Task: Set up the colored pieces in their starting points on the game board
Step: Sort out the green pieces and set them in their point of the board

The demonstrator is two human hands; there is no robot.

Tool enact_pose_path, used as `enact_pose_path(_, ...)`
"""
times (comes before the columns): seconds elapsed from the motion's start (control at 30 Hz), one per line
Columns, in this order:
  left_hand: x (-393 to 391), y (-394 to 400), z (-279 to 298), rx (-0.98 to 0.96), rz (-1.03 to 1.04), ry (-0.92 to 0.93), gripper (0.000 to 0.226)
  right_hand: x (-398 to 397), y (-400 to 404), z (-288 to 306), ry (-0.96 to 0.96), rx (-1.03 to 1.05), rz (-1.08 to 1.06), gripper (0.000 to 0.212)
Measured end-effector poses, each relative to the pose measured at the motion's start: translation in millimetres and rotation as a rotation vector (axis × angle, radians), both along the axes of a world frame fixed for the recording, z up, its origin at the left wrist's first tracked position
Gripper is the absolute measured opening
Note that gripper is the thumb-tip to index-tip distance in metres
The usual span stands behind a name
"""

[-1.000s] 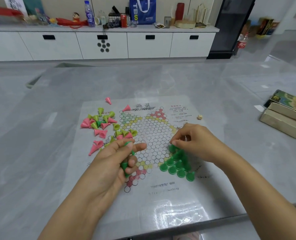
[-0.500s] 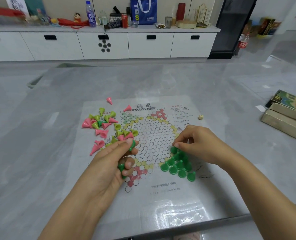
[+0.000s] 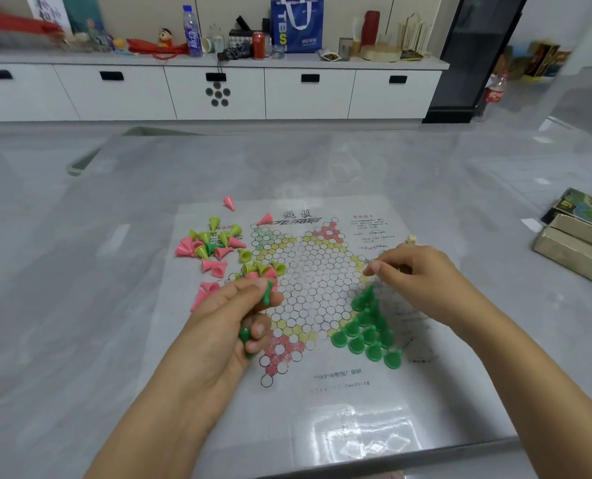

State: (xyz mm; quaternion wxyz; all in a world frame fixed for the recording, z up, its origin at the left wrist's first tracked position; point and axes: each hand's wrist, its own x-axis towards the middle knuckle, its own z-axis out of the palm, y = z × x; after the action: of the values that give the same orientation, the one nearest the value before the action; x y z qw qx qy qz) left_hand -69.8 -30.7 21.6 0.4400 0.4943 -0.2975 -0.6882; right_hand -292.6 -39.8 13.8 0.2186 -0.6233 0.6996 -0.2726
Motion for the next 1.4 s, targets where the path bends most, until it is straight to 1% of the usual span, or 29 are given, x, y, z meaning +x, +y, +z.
enact_pose_path(0.13,8.2,-1.7,3.6,0.003,0.039,0.006,0.020,4.2,-2.9,0.7,0.069,0.039,0.066,0.009)
enact_pose_path(0.33,17.6,-1.6,6.9,-0.001,0.038,0.020,0.014,9.3,-0.7,-1.6,0.145,0.096,0.129,0.009)
enact_pose_path(0.47,18.1,-0.1,6.4,-0.012,0.026,0.016,0.015,10.4,-2.0,-3.1,0.139,0.084,0.137,0.010)
enact_pose_path(0.57,18.1,0.4,4.8,-0.017,0.023,0.015,0.016,9.9,-0.8,-2.8,0.142,0.086,0.136,0.005)
enact_pose_path(0.8,17.0,-2.2,2.9,-0.010,0.014,0.004,0.015,8.3,0.0,-2.2,0.140,0.096,0.134,0.008)
enact_pose_path(0.87,17.7,-2.4,2.1,-0.017,0.015,0.013,0.015,7.0,-0.7,-2.3,0.127,0.079,0.106,0.014)
enact_pose_path(0.97,20.2,-3.6,1.3,-0.017,0.035,0.019,0.016,5.1,-1.4,3.0,0.090,-0.009,0.004,0.023)
enact_pose_path(1.03,25.0,-5.6,0.0,0.006,0.071,0.041,0.017,9.1,-0.3,10.8,0.007,-0.080,-0.053,0.023)
enact_pose_path(1.1,31.1,-8.6,-0.3,0.036,0.121,0.073,0.016,18.8,0.7,18.7,-0.083,-0.131,-0.061,0.025)
enact_pose_path(1.13,34.2,-10.2,-0.1,0.052,0.148,0.097,0.015,27.3,0.9,23.3,-0.096,-0.137,-0.031,0.024)
enact_pose_path(1.2,41.0,-14.1,0.2,0.077,0.194,0.158,0.014,51.2,-3.7,31.4,-0.067,-0.105,0.108,0.023)
enact_pose_path(1.3,50.5,-20.7,1.2,0.100,0.243,0.246,0.011,91.1,-27.8,34.8,0.161,-0.050,0.353,0.022)
enact_pose_path(1.4,62.6,-26.0,1.7,0.133,0.269,0.340,0.014,127.0,-68.8,28.7,0.298,-0.089,0.417,0.021)
